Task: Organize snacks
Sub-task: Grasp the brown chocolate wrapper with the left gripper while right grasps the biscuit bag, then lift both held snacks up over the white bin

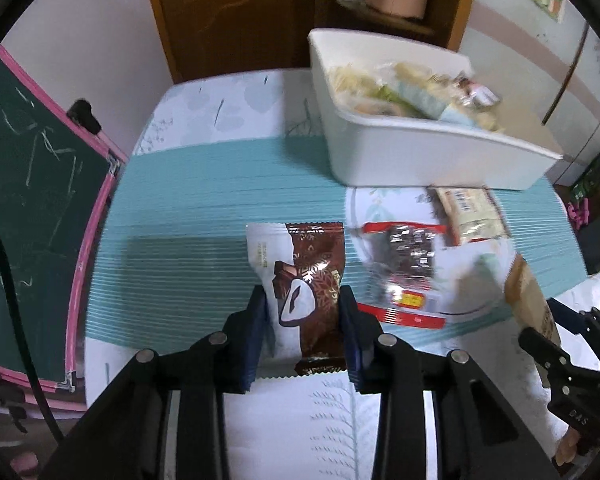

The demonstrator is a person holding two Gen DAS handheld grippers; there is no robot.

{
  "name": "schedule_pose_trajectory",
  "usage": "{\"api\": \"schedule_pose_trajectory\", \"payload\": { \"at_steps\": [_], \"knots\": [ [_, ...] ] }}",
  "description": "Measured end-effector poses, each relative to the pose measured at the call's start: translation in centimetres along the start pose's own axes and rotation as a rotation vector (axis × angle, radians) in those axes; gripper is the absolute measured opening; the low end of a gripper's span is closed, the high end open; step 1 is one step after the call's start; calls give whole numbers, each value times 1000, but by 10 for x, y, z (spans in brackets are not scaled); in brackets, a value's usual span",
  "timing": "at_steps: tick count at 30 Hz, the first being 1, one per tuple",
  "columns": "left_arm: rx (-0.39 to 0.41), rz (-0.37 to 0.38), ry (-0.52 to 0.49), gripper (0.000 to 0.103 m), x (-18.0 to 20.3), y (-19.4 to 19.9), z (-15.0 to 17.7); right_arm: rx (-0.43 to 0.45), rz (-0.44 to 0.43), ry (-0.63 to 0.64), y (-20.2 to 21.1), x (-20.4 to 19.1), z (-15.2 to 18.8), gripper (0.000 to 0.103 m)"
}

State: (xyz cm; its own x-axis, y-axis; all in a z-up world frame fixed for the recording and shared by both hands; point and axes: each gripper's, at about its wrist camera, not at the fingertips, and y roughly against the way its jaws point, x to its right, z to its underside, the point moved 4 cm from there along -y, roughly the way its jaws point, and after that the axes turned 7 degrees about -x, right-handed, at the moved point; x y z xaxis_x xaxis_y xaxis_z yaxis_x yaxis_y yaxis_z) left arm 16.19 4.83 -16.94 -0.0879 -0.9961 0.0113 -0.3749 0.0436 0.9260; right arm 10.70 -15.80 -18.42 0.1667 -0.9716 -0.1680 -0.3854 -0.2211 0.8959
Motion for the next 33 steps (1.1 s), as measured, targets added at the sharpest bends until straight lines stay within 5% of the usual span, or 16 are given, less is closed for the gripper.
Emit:
{"api": "schedule_pose_trajectory", "payload": {
  "at_steps": [19, 33],
  "knots": [
    [235, 66, -129, 32, 59, 130, -33, 323, -13, 14, 133, -15, -47, 58],
    [344, 2, -159, 32, 75, 182, -128, 479, 36, -35, 189, 2, -140, 59]
  ]
}}
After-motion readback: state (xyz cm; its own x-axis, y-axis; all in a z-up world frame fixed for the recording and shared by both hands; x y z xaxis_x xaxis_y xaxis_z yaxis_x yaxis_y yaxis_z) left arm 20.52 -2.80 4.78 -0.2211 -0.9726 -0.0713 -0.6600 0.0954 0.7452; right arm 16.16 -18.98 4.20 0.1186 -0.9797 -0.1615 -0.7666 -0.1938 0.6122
